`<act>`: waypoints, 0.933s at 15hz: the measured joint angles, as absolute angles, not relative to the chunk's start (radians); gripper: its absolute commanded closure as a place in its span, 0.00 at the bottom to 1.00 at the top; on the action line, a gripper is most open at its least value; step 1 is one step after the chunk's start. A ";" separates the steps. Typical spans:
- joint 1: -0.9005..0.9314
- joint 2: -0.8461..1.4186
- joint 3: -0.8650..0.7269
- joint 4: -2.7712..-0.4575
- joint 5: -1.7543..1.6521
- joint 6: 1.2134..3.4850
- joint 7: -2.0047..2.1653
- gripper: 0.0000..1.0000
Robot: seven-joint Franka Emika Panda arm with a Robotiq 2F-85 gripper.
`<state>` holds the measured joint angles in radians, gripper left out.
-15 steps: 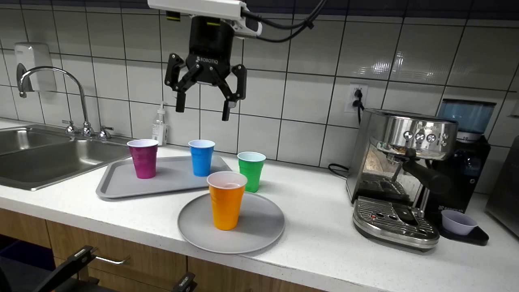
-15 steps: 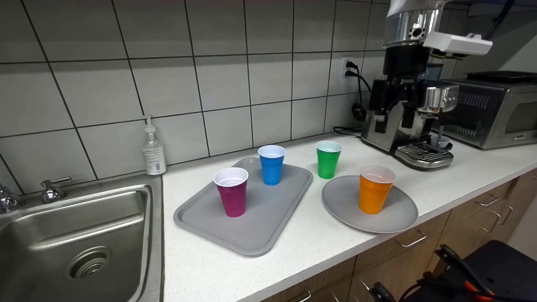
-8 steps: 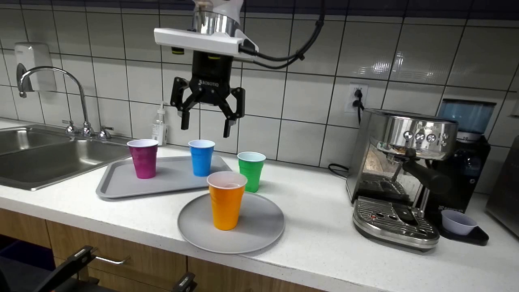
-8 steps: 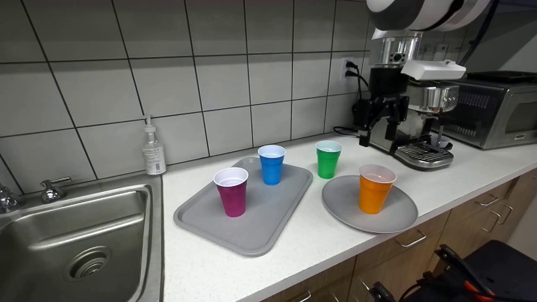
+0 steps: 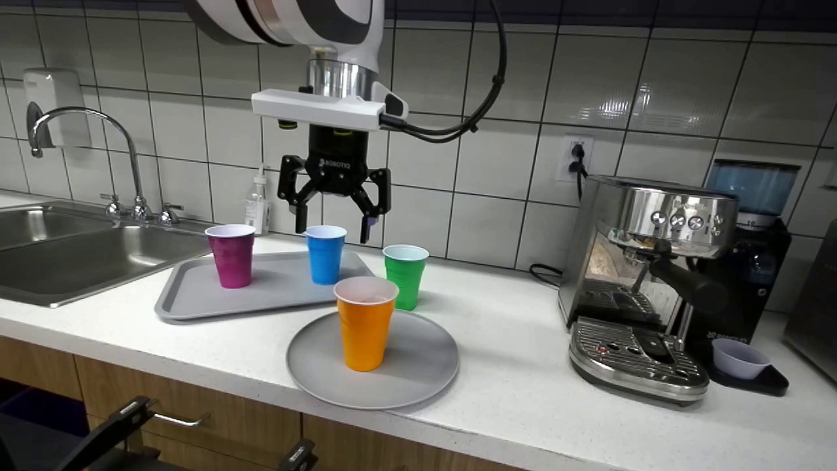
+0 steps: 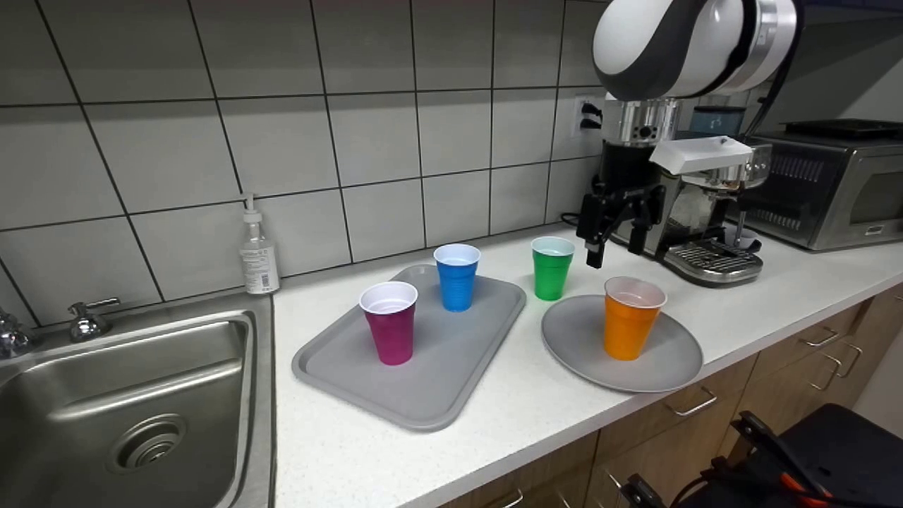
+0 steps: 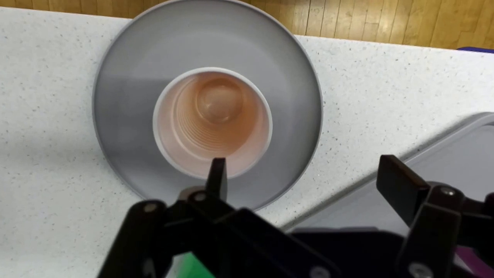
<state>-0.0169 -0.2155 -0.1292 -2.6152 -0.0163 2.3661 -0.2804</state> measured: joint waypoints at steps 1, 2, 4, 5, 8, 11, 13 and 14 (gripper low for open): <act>-0.017 -0.213 -0.129 -2.615 -0.016 2.366 -0.280 0.00; -0.017 -0.213 -0.129 -2.615 -0.016 2.366 -0.280 0.00; -0.017 -0.213 -0.129 -2.615 -0.016 2.366 -0.280 0.00; -0.017 -0.213 -0.129 -2.615 -0.016 2.366 -0.280 0.00; -0.017 -0.213 -0.129 -2.615 -0.016 2.366 -0.280 0.00; -0.017 -0.212 -0.129 -2.615 -0.016 2.366 -0.280 0.00; -0.017 -0.209 -0.129 -2.619 -0.017 2.368 -0.280 0.00; -0.018 -0.206 -0.129 -2.623 -0.018 2.377 -0.279 0.00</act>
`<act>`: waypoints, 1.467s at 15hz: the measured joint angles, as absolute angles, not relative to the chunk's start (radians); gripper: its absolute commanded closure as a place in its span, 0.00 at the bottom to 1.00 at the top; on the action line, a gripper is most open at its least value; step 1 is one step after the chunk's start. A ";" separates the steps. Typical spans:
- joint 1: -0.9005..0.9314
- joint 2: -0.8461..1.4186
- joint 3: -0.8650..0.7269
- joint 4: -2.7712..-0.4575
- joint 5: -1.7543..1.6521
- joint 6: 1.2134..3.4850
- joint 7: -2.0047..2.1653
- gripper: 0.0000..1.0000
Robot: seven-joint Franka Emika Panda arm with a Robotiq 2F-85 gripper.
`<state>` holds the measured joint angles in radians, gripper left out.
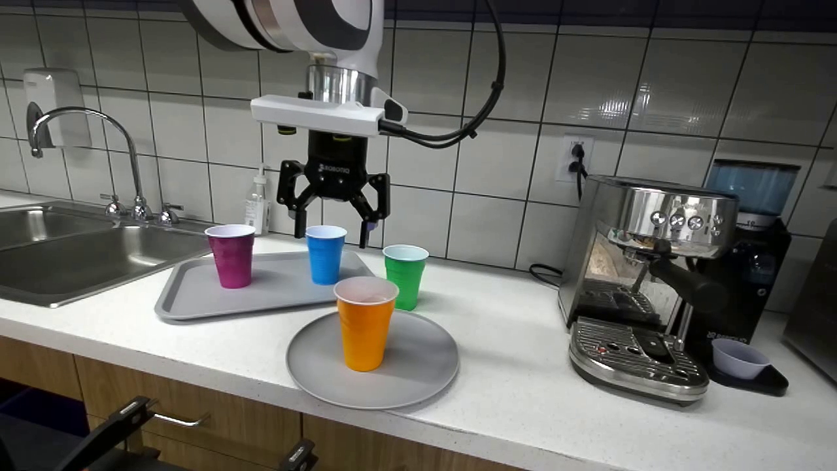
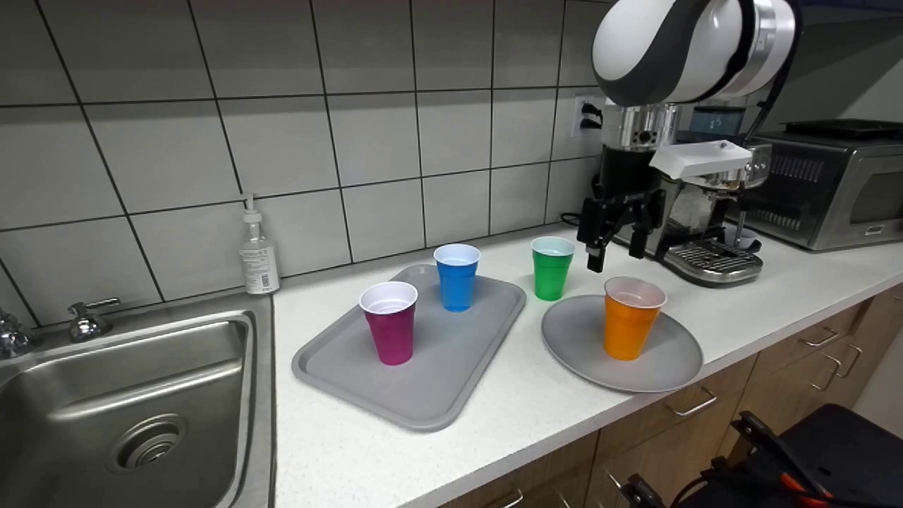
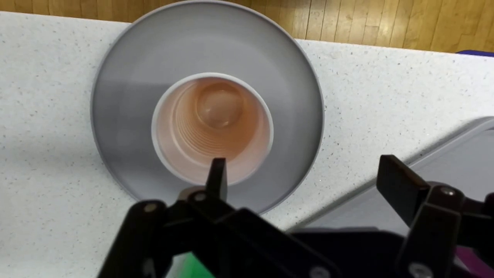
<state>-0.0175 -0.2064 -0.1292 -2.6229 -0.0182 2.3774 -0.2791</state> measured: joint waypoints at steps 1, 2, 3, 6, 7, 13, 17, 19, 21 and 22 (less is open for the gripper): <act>-0.018 -0.203 -0.129 -2.629 -0.019 2.394 -0.276 0.00; -0.018 -0.199 -0.129 -2.636 -0.021 2.413 -0.272 0.00; -0.019 -0.193 -0.129 -2.643 -0.023 2.436 -0.267 0.00; -0.020 -0.165 -0.129 -2.657 -0.036 2.506 -0.242 0.00; -0.021 -0.153 -0.129 -2.660 -0.042 2.527 -0.231 0.00; -0.025 -0.065 -0.126 -2.664 -0.089 2.624 -0.138 0.00; -0.025 -0.024 -0.126 -2.664 -0.120 2.646 -0.087 0.00; -0.025 -0.014 -0.126 -2.664 -0.134 2.646 -0.069 0.00; -0.025 -0.010 -0.126 -2.664 -0.154 2.646 -0.051 0.00; -0.025 -0.009 -0.126 -2.664 -0.163 2.646 -0.044 0.00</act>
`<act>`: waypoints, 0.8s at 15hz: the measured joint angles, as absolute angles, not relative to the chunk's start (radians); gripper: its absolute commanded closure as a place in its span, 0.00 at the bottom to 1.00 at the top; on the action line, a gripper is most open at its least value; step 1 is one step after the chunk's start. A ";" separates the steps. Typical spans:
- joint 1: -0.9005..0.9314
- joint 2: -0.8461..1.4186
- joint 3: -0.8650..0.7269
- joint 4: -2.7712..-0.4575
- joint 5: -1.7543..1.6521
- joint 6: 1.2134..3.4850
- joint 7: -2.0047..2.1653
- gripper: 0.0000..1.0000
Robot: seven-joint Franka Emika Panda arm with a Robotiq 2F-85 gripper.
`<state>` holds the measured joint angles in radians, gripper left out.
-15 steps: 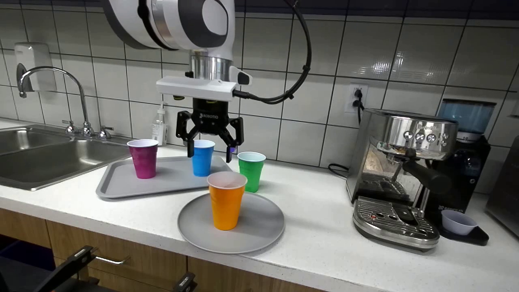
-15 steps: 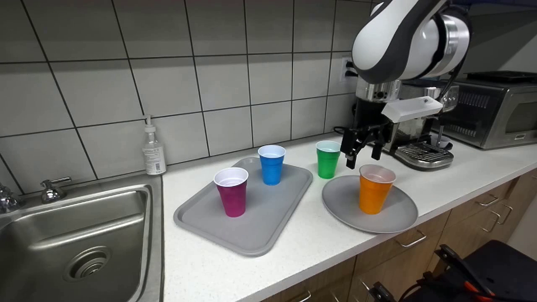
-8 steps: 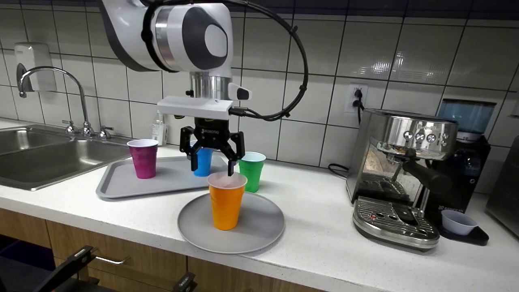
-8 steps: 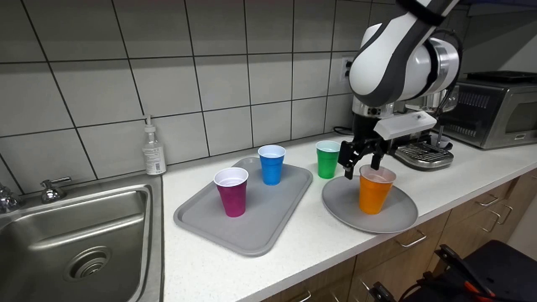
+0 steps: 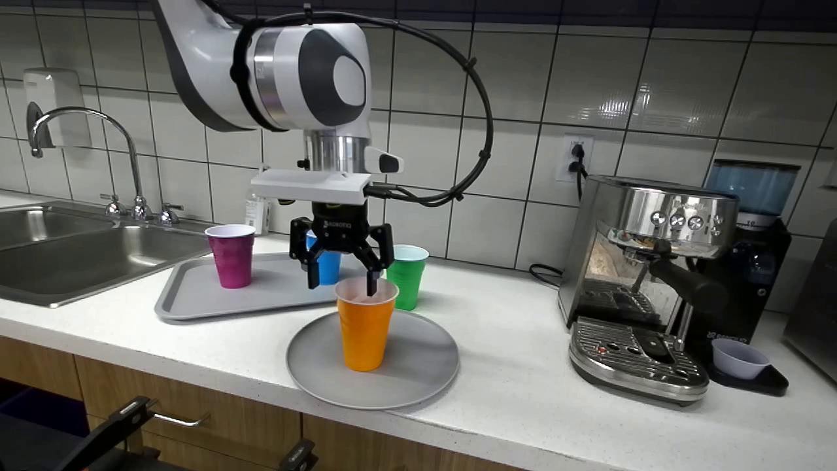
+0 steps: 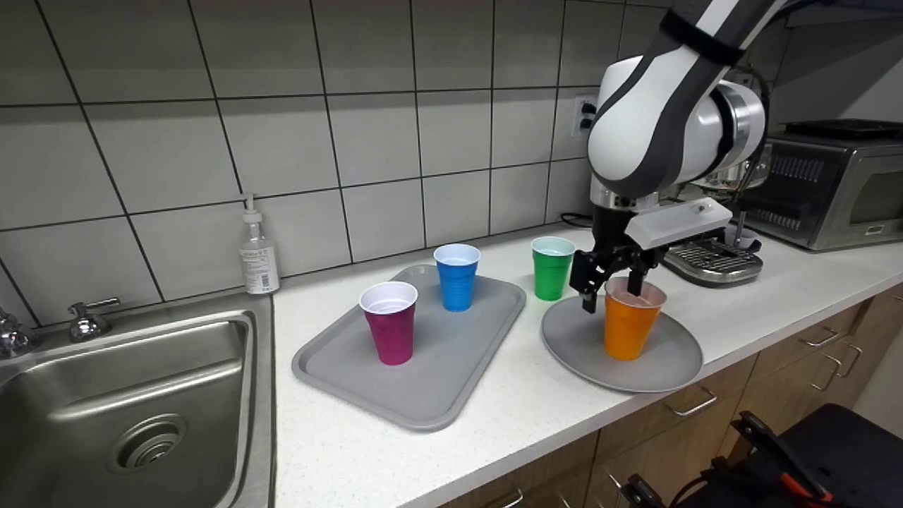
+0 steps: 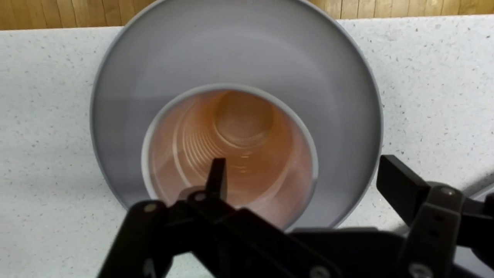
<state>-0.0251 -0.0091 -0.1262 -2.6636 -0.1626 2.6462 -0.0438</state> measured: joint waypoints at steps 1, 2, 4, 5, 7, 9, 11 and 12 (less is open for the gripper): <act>-0.025 -0.009 -0.126 -2.664 -0.170 2.646 -0.038 0.00; -0.026 -0.009 -0.126 -2.664 -0.176 2.646 -0.031 0.25; -0.028 -0.009 -0.126 -2.664 -0.191 2.646 -0.019 0.34; -0.030 -0.009 -0.126 -2.664 -0.198 2.646 -0.013 0.44; -0.033 -0.009 -0.126 -2.663 -0.204 2.646 -0.008 0.59; -0.037 -0.009 -0.126 -2.663 -0.205 2.646 -0.006 0.75; -0.039 -0.009 -0.126 -2.663 -0.205 2.646 -0.005 0.90; -0.040 -0.009 -0.126 -2.663 -0.206 2.646 -0.004 0.97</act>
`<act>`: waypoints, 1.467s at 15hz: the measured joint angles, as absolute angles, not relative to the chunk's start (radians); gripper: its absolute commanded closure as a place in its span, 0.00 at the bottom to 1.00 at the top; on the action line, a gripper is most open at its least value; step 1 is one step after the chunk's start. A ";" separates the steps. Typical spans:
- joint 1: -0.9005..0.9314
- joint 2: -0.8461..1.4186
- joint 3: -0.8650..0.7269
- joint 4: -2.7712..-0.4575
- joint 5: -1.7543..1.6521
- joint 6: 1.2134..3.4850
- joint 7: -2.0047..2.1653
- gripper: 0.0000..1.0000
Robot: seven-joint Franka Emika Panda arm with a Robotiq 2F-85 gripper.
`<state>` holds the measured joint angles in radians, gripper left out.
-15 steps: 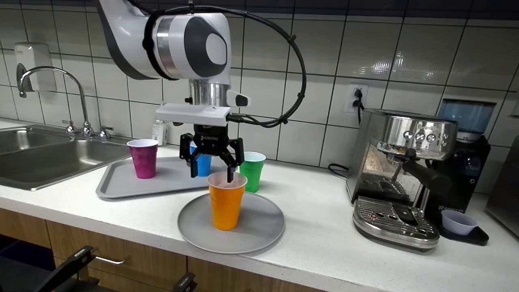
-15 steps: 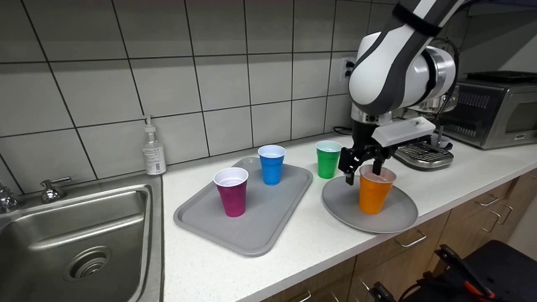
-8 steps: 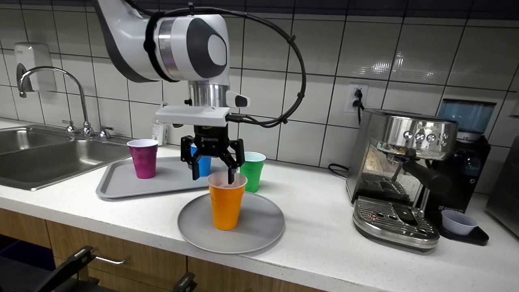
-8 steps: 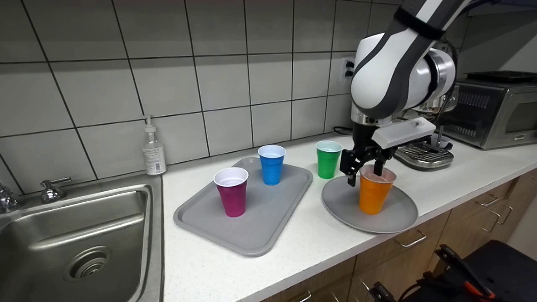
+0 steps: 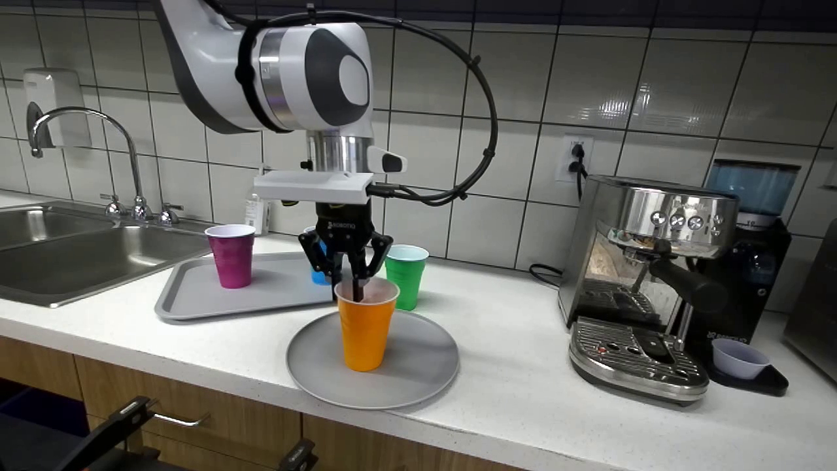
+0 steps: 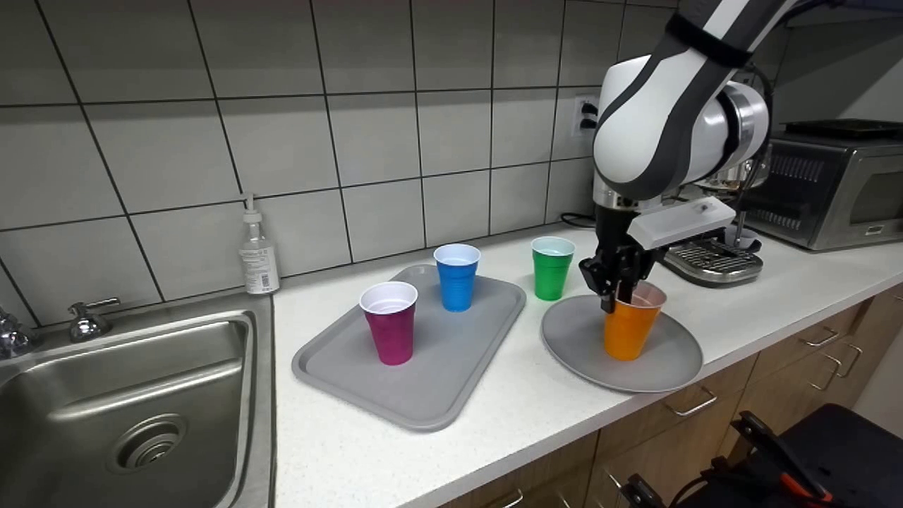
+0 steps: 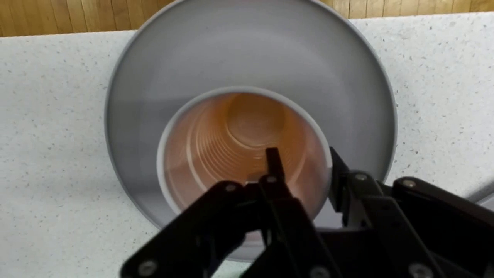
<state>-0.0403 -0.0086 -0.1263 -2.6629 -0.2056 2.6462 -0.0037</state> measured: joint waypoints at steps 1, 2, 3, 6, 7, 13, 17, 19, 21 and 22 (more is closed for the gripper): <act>-0.041 -0.009 -0.126 -2.663 -0.206 2.646 -0.003 1.00; -0.041 -0.009 -0.126 -2.663 -0.206 2.646 -0.002 1.00; -0.041 -0.009 -0.126 -2.663 -0.206 2.646 -0.001 1.00; -0.042 -0.008 -0.126 -2.663 -0.206 2.646 0.001 0.99; -0.042 -0.008 -0.126 -2.663 -0.206 2.646 0.001 0.99; -0.044 -0.014 -0.127 -2.661 -0.227 2.646 0.003 0.99; -0.046 -0.043 -0.127 -2.656 -0.237 2.645 0.003 0.99; -0.047 -0.062 -0.127 -2.651 -0.241 2.644 0.003 0.99; -0.049 -0.080 -0.127 -2.646 -0.244 2.644 0.003 0.99; -0.049 -0.088 -0.127 -2.644 -0.244 2.644 0.003 0.99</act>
<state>-0.0494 -0.0881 -0.1269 -2.6438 -0.2440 2.6440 0.0028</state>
